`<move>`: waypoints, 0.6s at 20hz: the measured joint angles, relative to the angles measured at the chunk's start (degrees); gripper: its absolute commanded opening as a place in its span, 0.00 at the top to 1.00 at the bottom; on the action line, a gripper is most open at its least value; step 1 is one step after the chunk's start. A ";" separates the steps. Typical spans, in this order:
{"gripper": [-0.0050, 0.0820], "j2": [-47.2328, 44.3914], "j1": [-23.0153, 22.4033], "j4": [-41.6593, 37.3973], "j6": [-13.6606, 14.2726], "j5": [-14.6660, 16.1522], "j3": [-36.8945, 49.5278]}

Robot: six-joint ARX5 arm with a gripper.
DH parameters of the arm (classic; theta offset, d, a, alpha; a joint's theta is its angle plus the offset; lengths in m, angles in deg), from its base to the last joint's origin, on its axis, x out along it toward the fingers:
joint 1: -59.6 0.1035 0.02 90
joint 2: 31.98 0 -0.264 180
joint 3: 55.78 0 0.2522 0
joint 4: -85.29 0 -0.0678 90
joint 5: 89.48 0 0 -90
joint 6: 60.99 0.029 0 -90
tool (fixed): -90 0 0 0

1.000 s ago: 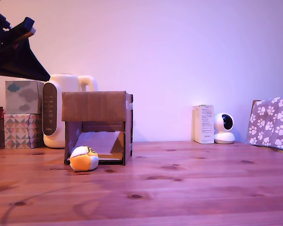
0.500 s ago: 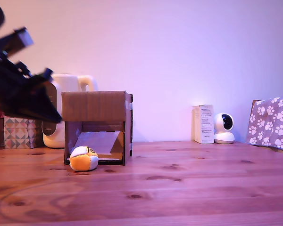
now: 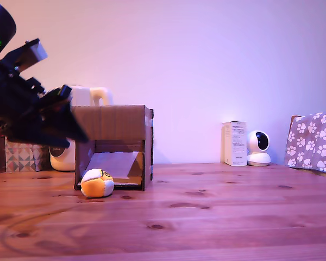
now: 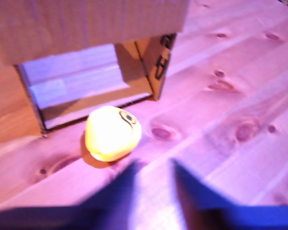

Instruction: Drop the footbag into the cardboard dice tower

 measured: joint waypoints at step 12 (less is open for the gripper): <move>0.18 -11.43 -2.12 -25.94 -1.64 -5.97 4.76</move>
